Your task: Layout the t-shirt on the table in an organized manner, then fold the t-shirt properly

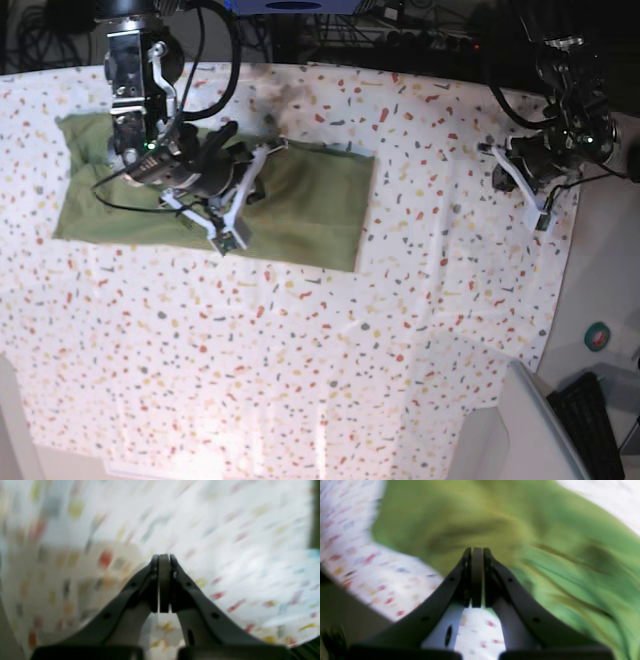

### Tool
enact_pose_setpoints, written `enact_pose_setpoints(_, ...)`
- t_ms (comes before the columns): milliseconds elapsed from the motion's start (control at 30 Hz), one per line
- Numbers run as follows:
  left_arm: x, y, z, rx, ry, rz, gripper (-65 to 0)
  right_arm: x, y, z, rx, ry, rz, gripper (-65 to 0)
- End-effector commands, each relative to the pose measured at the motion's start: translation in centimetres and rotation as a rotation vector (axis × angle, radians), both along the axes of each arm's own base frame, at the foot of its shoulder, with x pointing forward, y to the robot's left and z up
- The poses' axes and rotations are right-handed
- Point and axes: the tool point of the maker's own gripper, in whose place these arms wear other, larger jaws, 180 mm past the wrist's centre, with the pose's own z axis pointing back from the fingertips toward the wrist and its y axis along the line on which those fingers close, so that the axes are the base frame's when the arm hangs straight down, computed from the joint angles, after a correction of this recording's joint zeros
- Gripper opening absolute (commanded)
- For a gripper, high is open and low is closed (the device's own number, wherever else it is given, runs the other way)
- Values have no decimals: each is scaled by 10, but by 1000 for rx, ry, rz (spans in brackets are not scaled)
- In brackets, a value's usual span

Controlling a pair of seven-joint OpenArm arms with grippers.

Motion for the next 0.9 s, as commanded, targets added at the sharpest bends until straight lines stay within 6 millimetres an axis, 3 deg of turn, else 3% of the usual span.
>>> enact_pose_setpoints(0,12,-4,13,10,-47,-23,-650,7,6,9,17,-38,11,-650)
enact_pose_setpoints(133,27,-49,23,-27,-100,-99,-650,4,16,-7,42,-16,19,-650)
enact_pose_setpoints(267,33,-109,25,-81,-116,-231,-650,-8,11,-29,31,42,21,-650)
enact_pose_setpoints(400,47,-154,31,-133,-140,-266,-650,-10,7,-38,19,67,23,-650)
enact_pose_setpoints(567,58,-192,38,-151,-154,-351,-650,-7,6,-36,17,61,22,-650)
enact_pose_setpoints(700,57,-216,24,-162,-106,-423,-650,-8,6,-37,17,62,22,-650)
enact_pose_setpoints(867,41,-216,-4,-144,-11,-457,-650,-5,-3,-39,-8,58,27,-650)
